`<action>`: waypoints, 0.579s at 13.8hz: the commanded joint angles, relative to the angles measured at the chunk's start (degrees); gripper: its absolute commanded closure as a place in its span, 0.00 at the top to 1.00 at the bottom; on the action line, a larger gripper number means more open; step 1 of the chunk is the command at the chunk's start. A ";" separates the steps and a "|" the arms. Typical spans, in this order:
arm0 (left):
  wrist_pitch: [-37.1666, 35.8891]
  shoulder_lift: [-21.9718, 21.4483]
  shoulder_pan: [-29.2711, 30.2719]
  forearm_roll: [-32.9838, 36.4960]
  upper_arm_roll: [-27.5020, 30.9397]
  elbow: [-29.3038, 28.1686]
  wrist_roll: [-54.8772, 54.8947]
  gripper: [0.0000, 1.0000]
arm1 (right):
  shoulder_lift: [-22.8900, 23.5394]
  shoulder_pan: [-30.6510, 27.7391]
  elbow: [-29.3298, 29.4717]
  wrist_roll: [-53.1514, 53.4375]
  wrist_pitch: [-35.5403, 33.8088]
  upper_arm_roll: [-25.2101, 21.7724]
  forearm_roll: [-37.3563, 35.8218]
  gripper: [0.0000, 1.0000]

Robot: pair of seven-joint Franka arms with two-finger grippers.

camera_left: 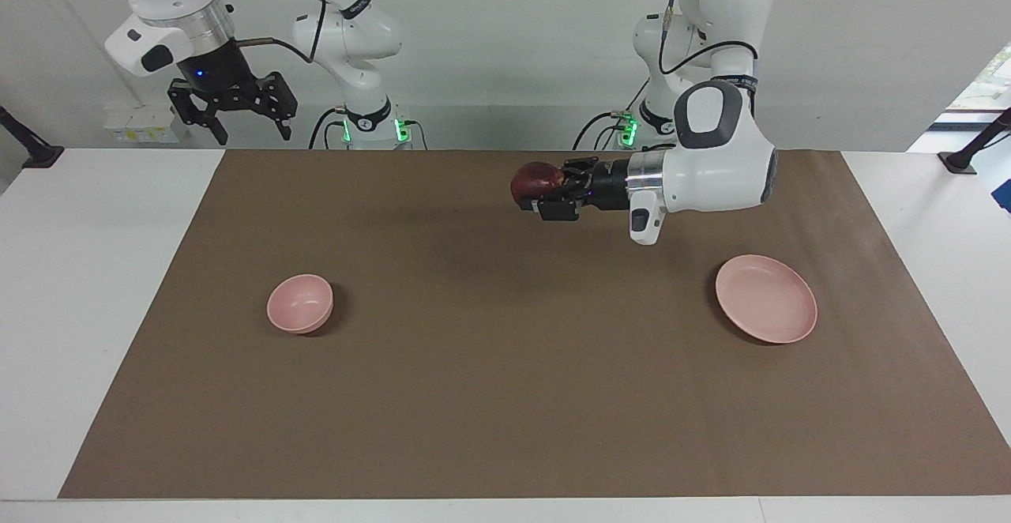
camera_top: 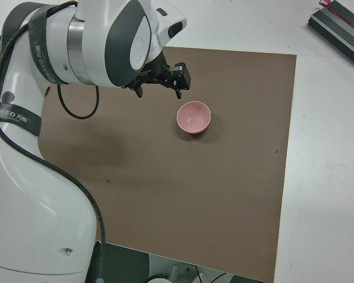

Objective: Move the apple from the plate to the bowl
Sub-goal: 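Lift the apple with the left gripper while the right gripper reaches toward it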

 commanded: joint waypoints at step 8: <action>9.47 -0.81 -0.36 -12.98 -6.79 -2.47 -7.29 0.00 | -0.62 1.71 -8.57 -2.60 9.09 0.52 18.40 1.00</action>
